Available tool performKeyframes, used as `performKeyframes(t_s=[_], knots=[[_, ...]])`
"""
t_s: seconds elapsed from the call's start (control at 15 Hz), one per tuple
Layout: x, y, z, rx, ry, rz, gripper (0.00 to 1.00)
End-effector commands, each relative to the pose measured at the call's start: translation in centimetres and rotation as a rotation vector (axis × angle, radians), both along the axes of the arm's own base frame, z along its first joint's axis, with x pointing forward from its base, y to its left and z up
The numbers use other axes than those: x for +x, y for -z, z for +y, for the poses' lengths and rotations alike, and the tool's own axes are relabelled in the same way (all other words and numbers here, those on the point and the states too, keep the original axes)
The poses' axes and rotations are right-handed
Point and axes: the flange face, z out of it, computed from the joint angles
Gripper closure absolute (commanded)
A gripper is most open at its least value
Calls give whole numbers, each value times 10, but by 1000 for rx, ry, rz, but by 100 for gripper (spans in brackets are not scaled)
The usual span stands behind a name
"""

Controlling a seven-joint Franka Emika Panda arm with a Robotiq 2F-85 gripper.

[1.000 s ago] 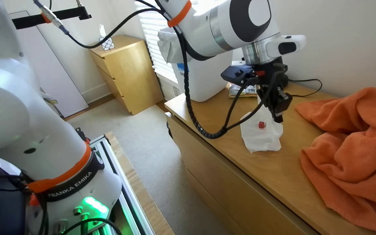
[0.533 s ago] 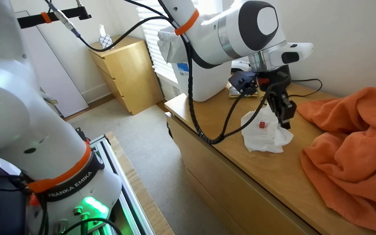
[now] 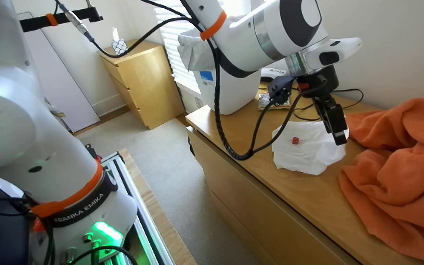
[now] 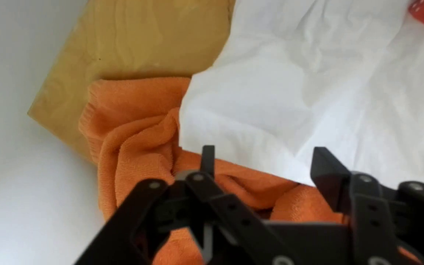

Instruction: Unfold the white napkin then put the orange object on the counter

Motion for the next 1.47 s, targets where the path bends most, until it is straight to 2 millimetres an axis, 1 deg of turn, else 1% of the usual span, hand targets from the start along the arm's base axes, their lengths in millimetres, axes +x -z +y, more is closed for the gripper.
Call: performKeyframes(t_s=[0.0,0.27,0.4,0.53,0.8,0.93,1.07,1.4], knots=[[-4,-12,2,-17,40,-65,1],[-6,-24,7,-9,83,-119,0],[-8,-28,15,30,93,-122,0],[-10,-23,25,78,92,-108,0],[-14,4,43,247,140,-21,0],[-12,12,46,318,150,-2,0],[-9,16,45,365,152,8,0],[-6,27,41,438,141,34,0]])
